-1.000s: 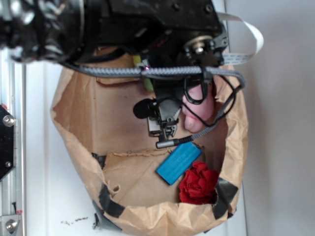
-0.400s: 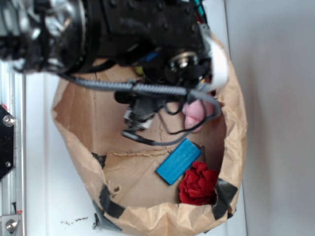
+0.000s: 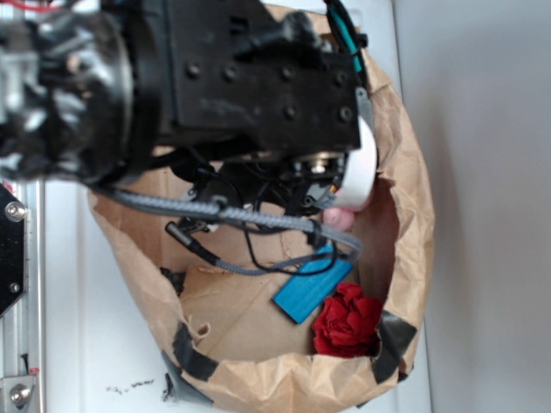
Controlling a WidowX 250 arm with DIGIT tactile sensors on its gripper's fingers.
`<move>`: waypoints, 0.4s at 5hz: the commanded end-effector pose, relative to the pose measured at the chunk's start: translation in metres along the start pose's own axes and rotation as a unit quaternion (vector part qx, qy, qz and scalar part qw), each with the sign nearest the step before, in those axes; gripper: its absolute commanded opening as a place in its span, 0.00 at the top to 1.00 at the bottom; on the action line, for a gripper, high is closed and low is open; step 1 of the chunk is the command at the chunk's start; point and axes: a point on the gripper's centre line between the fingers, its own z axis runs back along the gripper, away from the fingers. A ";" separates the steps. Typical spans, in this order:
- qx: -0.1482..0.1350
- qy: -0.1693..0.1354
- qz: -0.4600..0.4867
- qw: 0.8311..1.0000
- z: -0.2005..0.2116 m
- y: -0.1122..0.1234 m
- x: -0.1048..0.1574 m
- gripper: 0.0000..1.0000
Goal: Grab the green animal.
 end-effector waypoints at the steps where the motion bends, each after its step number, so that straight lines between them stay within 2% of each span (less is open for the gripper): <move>1: 0.088 0.001 -0.028 0.996 0.009 0.009 0.002 0.00; 2: 0.087 0.012 -0.016 0.996 0.003 0.015 0.003 0.00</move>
